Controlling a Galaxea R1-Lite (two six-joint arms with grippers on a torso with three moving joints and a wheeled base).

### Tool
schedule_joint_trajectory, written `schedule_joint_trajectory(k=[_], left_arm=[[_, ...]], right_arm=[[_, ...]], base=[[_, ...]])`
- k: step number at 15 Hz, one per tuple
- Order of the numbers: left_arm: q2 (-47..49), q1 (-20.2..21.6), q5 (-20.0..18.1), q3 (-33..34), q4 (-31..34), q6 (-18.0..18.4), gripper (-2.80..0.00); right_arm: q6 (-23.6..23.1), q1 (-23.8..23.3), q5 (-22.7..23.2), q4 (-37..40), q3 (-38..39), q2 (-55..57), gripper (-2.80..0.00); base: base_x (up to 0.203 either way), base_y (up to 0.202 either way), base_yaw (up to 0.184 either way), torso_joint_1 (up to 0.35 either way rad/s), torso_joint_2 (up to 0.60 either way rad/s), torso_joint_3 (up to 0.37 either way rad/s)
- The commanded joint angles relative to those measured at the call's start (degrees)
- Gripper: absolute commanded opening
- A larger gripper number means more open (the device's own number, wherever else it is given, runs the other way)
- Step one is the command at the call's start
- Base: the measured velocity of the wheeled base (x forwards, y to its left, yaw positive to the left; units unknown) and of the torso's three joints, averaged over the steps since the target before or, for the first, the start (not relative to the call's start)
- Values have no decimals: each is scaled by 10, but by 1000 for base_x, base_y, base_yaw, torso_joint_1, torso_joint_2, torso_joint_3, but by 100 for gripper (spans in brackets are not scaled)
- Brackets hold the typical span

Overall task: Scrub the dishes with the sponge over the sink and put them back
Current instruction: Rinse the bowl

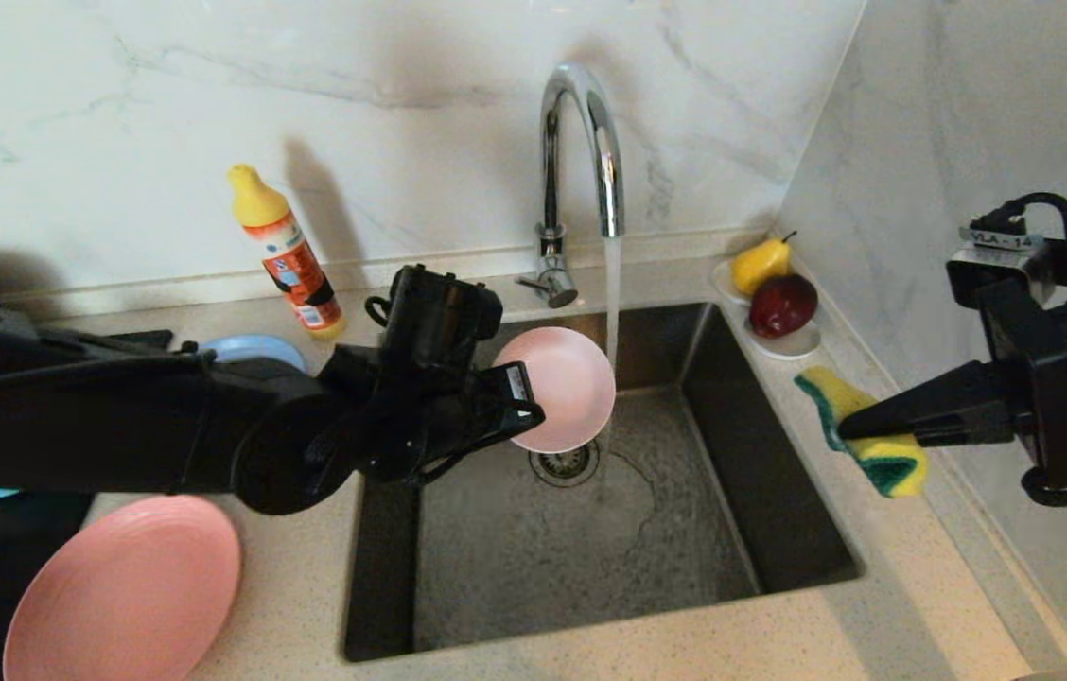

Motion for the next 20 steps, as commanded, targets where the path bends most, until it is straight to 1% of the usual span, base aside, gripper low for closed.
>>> schedule_joint_trajectory(k=[1,3,4,10,12,16,18,20], left_arm=[[61,1,-12,-80,64,-27,-280],[94,1,-16,-130,100,-46,-280],[110,1,-17,-152,105,-51,-280],[157,1,-17,-224,124,-59,-280],[167,0,-17,-236,125,-63,-280],[166,0,-17,-232,127,-73,-280],[159,0,-17,-230,141,-77,-280],[157,0,-18,-229,162,-93,-280]], right_arm=[[3,-12,4,0,22,-50,-280],[4,-15,9,-22,39,-68,-280],[5,-15,10,-34,42,-71,-280],[5,-23,10,-35,46,-70,-280],[5,-24,10,-37,51,-69,-280],[5,-23,10,-37,50,-72,-280],[5,-23,10,-37,52,-71,-280],[5,-24,10,-37,57,-69,-280]], base=[[0,0,0,0,0,0],[0,0,0,0,0,0],[0,0,0,0,0,0],[0,0,0,0,0,0],[0,0,0,0,0,0],[0,0,0,0,0,0],[0,0,0,0,0,0],[0,0,0,0,0,0]])
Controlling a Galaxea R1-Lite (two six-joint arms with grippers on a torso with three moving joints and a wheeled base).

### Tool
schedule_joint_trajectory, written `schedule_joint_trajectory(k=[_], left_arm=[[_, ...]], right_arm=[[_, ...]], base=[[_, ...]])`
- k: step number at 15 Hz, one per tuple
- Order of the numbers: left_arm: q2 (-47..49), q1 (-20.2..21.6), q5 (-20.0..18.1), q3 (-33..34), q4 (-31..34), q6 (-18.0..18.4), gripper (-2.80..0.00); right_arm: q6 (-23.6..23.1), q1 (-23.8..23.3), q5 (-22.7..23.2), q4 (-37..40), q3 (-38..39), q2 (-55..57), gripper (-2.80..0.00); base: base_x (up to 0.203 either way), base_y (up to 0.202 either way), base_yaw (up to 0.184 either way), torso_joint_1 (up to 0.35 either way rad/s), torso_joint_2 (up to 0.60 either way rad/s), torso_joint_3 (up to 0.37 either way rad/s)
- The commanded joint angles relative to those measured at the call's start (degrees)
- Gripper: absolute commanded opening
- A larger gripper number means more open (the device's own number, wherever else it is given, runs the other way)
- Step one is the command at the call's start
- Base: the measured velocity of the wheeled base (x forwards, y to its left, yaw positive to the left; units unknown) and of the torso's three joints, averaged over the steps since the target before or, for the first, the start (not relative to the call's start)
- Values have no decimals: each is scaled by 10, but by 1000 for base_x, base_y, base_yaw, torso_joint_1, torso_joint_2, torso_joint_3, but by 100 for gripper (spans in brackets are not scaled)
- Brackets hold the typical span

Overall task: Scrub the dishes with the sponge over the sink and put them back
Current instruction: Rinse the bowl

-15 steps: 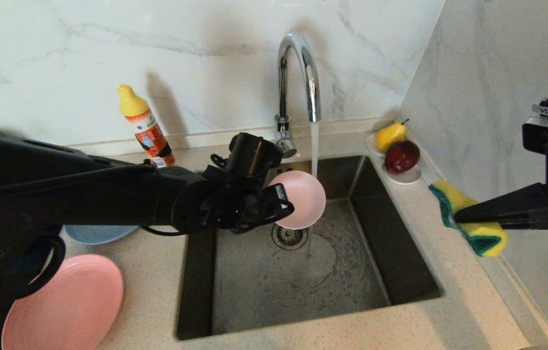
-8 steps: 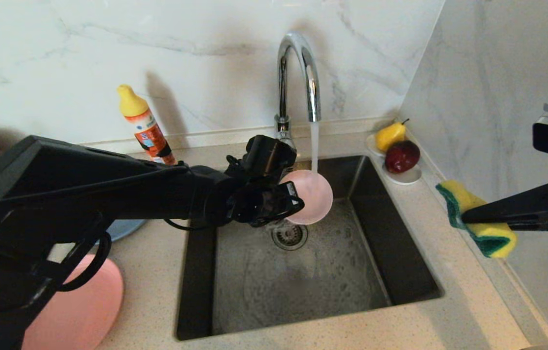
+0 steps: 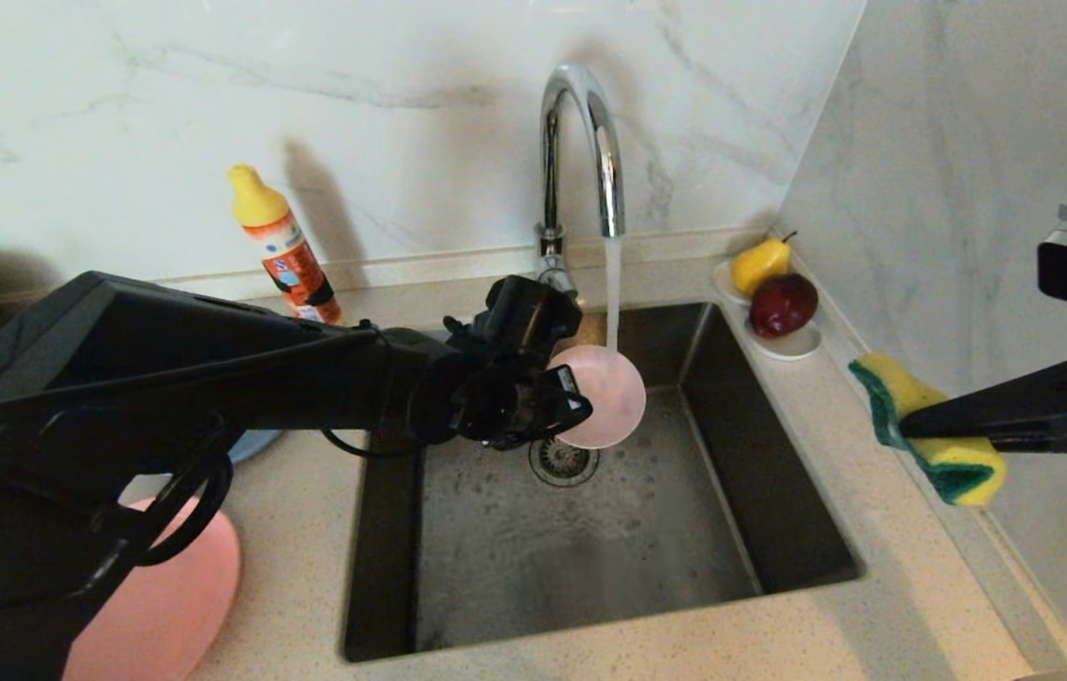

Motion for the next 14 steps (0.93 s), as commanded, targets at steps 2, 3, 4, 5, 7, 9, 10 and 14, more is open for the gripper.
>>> schedule_joint_trajectory(k=[2,3,4,5,7,9,10,14], left_arm=[[-6,0,1,9,12,-17,-280],[-10,0,3,16,12,-18,-280],[-16,0,7,22,12,-16,-280],[-26,1,14,32,10,-13,-280],[-54,3,49,46,10,7,-280],[-69,13,110,53,9,52,-280],[-70,21,150,56,8,71,-280],[-90,48,205,110,-43,111,-280]], right_arm=[[1,0,3,1,12,4,-280],[1,0,3,2,13,6,-280],[1,1,3,1,13,8,-280],[1,1,3,1,13,9,-280],[1,1,5,1,18,12,-280],[1,1,7,-16,30,15,-280],[2,1,7,-27,37,11,-280],[2,1,6,-35,53,6,-280]], base=[[0,0,0,0,0,0],[0,0,0,0,0,0],[0,0,0,0,0,0],[0,0,0,0,0,0],[0,0,0,0,0,0],[0,0,0,0,0,0],[0,0,0,0,0,0],[0,0,0,0,0,0]])
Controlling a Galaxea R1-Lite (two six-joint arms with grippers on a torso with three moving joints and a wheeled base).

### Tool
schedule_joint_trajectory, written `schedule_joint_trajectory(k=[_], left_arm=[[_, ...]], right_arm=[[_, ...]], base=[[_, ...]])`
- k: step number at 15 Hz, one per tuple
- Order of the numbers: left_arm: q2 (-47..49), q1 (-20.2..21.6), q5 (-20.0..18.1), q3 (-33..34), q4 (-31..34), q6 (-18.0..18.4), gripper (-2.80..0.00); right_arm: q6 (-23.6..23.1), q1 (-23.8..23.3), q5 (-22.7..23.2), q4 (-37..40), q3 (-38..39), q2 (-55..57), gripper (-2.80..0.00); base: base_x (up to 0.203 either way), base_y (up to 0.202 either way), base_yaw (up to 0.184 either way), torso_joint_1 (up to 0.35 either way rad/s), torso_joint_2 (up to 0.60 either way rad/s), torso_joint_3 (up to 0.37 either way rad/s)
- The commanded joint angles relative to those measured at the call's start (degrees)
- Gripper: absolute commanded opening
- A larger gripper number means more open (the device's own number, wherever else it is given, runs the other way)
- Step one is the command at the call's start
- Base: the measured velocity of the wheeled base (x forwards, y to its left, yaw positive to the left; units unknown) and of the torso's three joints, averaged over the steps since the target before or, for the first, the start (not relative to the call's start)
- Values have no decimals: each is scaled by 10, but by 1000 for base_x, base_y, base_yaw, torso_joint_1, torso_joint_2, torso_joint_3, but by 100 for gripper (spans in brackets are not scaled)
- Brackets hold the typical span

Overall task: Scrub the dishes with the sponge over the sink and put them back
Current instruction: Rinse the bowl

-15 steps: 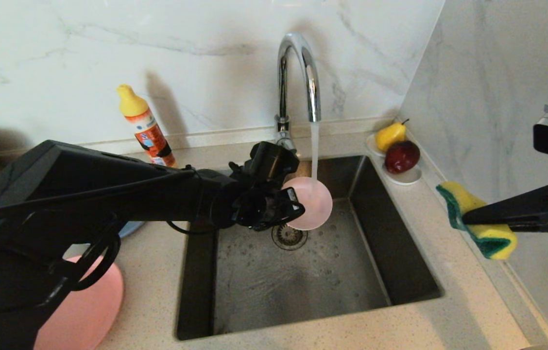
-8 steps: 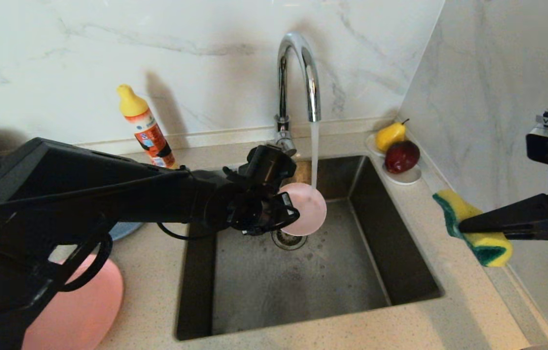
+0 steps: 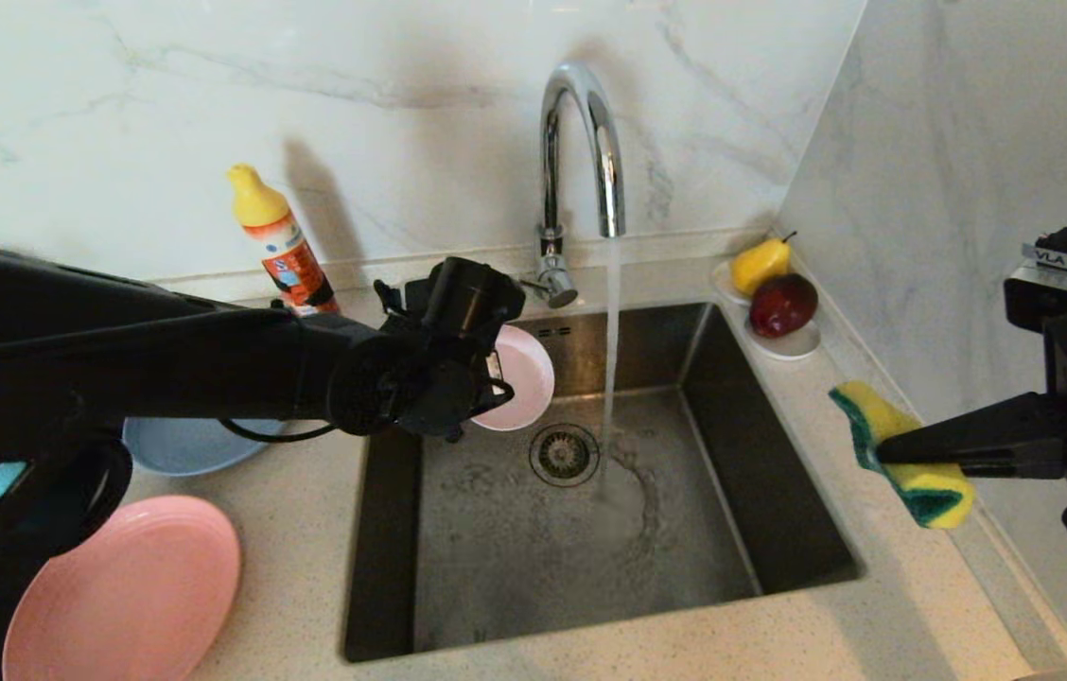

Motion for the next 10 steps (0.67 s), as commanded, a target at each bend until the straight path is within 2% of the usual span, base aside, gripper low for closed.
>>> schedule_joint_trajectory(k=[1,3,6,8,10], left_arm=[[-17,16,16,39,-56,23,-280],[-17,22,34,79,-151,69,-280],[-18,23,43,145,-348,170,-280],[-17,26,40,177,-494,223,-280],[-16,27,16,221,-605,271,-280]], right_arm=[[1,0,2,2,6,0,-280],[1,0,3,1,6,6,-280],[0,0,3,1,4,13,-280],[1,0,5,-1,4,16,-280],[1,0,13,-11,6,24,-280]], base=[[0,0,0,0,0,0],[0,0,0,0,0,0],[0,0,0,0,0,0],[0,0,0,0,0,0],[0,0,0,0,0,0]])
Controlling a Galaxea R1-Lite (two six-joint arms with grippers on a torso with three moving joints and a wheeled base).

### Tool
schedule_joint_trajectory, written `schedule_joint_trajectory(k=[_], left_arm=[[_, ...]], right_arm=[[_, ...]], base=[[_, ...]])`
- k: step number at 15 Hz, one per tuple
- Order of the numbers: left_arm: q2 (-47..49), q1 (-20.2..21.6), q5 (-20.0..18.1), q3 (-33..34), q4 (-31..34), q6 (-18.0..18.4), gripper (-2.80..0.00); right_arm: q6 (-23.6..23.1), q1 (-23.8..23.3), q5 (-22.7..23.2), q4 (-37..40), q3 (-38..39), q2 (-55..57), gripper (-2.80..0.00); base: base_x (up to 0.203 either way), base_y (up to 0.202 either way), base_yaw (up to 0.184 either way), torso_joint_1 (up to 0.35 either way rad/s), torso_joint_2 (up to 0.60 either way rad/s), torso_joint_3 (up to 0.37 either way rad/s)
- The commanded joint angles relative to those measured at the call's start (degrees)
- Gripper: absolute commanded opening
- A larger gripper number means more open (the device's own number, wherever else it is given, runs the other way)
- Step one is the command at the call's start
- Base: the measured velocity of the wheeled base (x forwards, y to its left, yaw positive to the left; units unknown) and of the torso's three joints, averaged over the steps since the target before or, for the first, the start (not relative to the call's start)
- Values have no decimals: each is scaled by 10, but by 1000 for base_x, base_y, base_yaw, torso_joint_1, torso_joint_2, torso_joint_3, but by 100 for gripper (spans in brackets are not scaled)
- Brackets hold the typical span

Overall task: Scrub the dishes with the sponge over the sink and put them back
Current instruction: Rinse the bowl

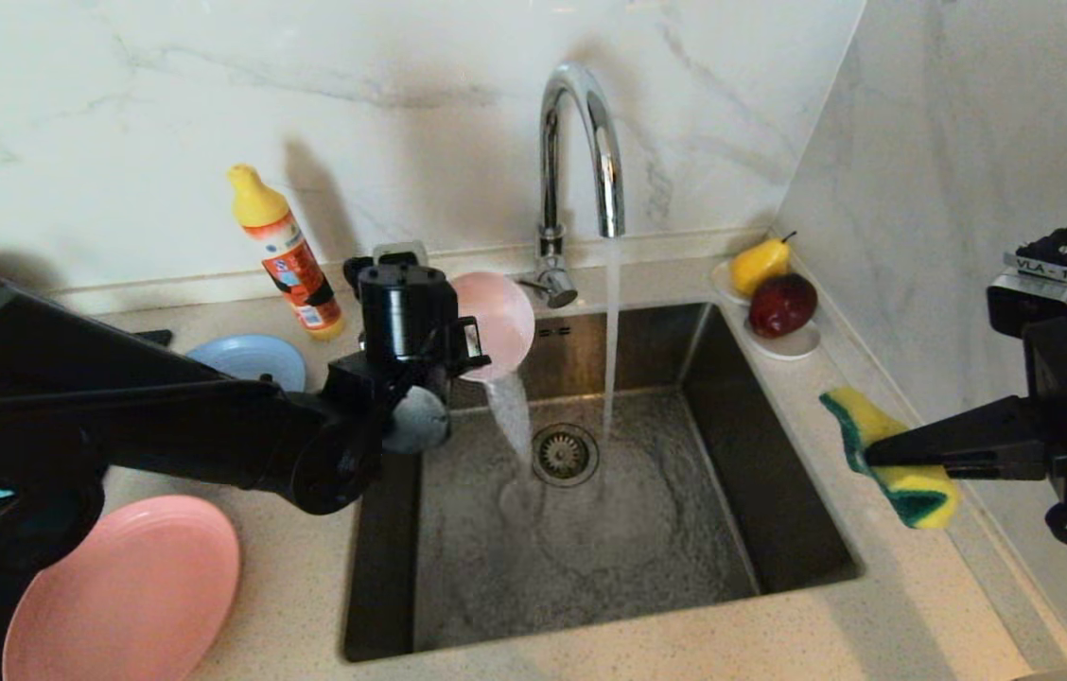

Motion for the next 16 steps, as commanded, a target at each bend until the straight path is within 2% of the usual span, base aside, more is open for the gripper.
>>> schedule_joint_trajectory(k=[1,4,7,12,16], left_arm=[[-1,4,-28,50,-140,33,-280],[-9,19,-99,112,-247,40,-280],[-27,34,-169,176,-340,65,-280],[-67,38,-198,225,-402,85,-280],[-93,38,-229,252,-408,84,-280]], right_arm=[[2,0,5,-3,1,11,-280],[2,0,5,-4,-2,13,-280],[3,0,5,-4,-7,14,-280],[5,2,7,-4,-8,15,-280],[5,2,7,-4,-10,16,-280]], base=[[0,0,0,0,0,0],[0,0,0,0,0,0],[0,0,0,0,0,0],[0,0,0,0,0,0],[0,0,0,0,0,0]])
